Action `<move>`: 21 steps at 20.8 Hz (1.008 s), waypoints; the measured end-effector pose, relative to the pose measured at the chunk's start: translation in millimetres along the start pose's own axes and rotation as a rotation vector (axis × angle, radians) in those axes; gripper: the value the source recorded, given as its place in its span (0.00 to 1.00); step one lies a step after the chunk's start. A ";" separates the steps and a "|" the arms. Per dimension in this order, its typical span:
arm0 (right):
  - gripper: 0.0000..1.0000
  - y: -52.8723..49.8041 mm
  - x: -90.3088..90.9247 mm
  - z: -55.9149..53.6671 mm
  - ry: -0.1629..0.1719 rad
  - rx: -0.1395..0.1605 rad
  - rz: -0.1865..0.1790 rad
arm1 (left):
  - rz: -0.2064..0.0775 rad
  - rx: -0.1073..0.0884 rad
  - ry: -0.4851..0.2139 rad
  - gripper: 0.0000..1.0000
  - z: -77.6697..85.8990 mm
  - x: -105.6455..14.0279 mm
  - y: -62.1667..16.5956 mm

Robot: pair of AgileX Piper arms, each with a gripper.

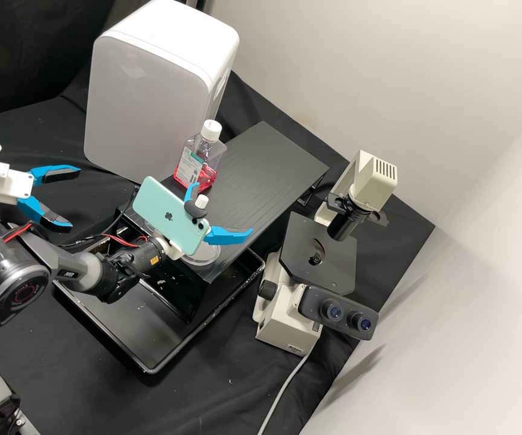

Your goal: Place the lid on the petri dish

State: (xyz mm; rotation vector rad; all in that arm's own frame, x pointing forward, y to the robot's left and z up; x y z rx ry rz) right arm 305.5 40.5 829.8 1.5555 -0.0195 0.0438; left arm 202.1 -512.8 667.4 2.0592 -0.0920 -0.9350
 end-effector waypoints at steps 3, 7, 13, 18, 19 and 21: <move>1.00 0.0 0.0 0.0 0.000 0.000 0.000 | 0.000 0.000 0.000 1.00 0.0 0.0 0.0; 1.00 0.0 0.0 0.0 0.000 0.000 0.000 | 0.000 0.000 0.000 1.00 0.0 0.0 0.0; 1.00 0.0 0.0 0.0 0.000 0.000 0.000 | 0.000 0.000 0.000 1.00 0.0 0.0 0.0; 1.00 1.8 -8.4 -5.2 0.016 0.002 0.005 | 0.000 0.000 0.000 1.00 0.0 0.0 0.0; 1.00 2.3 -10.6 -8.2 0.031 0.002 0.011 | 0.000 0.000 0.000 1.00 0.0 0.0 0.0; 1.00 1.0 -14.4 -11.5 0.047 0.003 0.011 | 0.000 0.000 0.000 1.00 0.0 0.0 0.0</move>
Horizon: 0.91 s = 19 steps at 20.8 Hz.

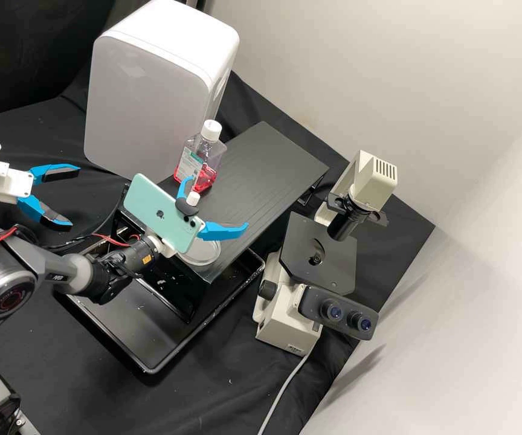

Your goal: Place the lid on the petri dish

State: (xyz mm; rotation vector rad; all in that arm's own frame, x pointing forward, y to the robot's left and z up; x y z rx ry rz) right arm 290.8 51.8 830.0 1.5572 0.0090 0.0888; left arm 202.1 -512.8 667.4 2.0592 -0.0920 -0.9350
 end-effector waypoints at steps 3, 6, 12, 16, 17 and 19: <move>1.00 -6.1 -3.8 -3.5 0.021 -0.008 -0.013 | 0.000 0.000 0.000 1.00 0.0 0.0 0.0; 1.00 -14.0 -9.2 -2.2 0.017 -0.027 -0.042 | 0.000 0.000 0.000 1.00 0.0 0.0 0.0; 1.00 -28.2 -16.3 3.5 -0.003 -0.052 -0.084 | -0.005 -0.001 0.001 1.00 -0.3 0.3 -1.2; 1.00 -31.7 -22.8 7.5 -0.007 -0.070 -0.087 | -0.010 -0.002 0.002 1.00 -0.6 0.6 -2.4; 1.00 -32.0 -24.6 8.0 -0.007 -0.070 -0.087 | -0.010 -0.002 0.002 1.00 -0.6 0.6 -2.4; 1.00 -30.9 -26.9 7.4 -0.006 -0.070 -0.084 | -0.010 -0.002 0.002 1.00 -0.6 0.6 -2.4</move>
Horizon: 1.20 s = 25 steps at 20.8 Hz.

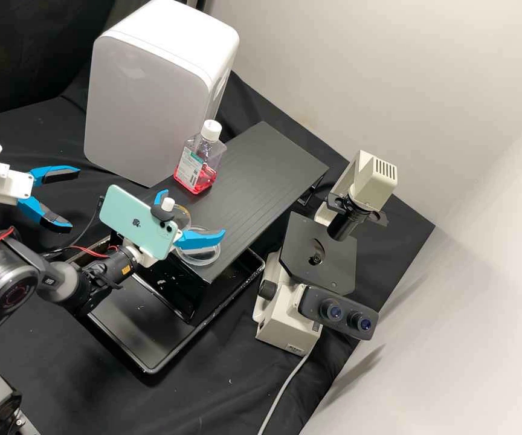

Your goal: Place the lid on the petri dish

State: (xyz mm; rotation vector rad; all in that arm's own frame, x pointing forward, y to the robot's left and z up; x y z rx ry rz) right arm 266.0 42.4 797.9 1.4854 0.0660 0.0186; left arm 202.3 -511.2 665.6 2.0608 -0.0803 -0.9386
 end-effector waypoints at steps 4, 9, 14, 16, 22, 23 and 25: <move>1.00 0.2 -1.4 0.2 -0.001 0.001 0.002 | 0.000 0.000 0.000 1.00 0.0 0.0 0.0; 1.00 0.2 -1.4 0.2 -0.001 0.001 0.002 | 0.000 0.000 0.000 1.00 0.0 0.0 0.0; 1.00 7.0 -6.5 -5.1 0.037 0.004 0.049 | 0.000 0.000 0.000 1.00 0.0 0.0 0.0; 1.00 11.4 -9.9 -8.5 0.069 0.017 0.088 | 0.000 0.000 0.000 1.00 0.0 0.0 0.0; 1.00 11.2 -12.1 -18.2 0.123 0.031 0.104 | 0.000 0.000 0.000 1.00 0.0 0.0 0.0; 1.00 9.0 -12.4 -20.9 0.134 0.024 0.096 | 0.000 0.000 0.000 1.00 0.0 0.0 0.0; 1.00 3.9 -12.6 -25.4 0.150 -0.001 0.078 | 0.000 0.000 0.000 1.00 0.0 0.0 0.0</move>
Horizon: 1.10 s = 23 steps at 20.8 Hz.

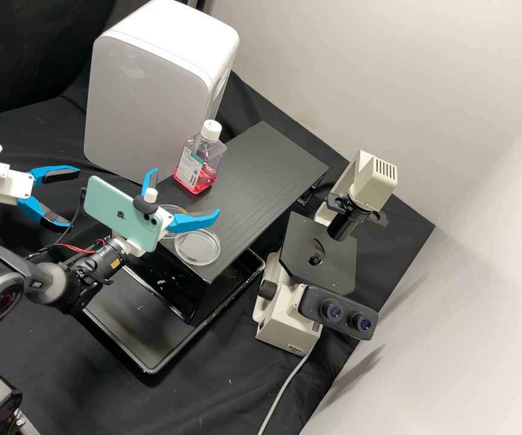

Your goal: Place the lid on the petri dish

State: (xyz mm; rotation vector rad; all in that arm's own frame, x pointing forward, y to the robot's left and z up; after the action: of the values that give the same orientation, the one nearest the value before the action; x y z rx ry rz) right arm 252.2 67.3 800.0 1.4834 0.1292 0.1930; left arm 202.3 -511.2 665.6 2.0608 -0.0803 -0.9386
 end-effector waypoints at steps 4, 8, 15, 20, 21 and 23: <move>1.00 -13.7 1.0 -1.8 -0.015 -0.065 -0.036 | 0.000 0.000 0.000 1.00 0.0 0.0 0.0; 1.00 -19.5 -1.9 3.9 -0.068 -0.103 -0.042 | 0.000 0.000 0.000 1.00 0.0 0.0 0.0; 1.00 -21.8 -12.6 13.4 -0.121 -0.102 -0.057 | 0.000 0.000 0.000 1.00 0.0 0.0 0.0; 1.00 -19.6 -13.0 12.1 -0.119 -0.099 -0.047 | 0.000 0.000 0.000 1.00 0.0 0.0 0.0; 1.00 -19.5 -13.0 12.2 -0.120 -0.098 -0.046 | 0.000 0.000 0.000 1.00 0.0 0.0 0.0; 1.00 -19.0 -13.1 12.9 -0.128 -0.095 -0.041 | 0.000 0.000 0.000 1.00 0.0 0.0 0.0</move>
State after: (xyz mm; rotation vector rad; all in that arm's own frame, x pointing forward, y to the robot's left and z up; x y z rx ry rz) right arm 243.0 50.5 781.8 1.3931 0.0463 0.0693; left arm 202.3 -511.2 665.6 2.0608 -0.0803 -0.9386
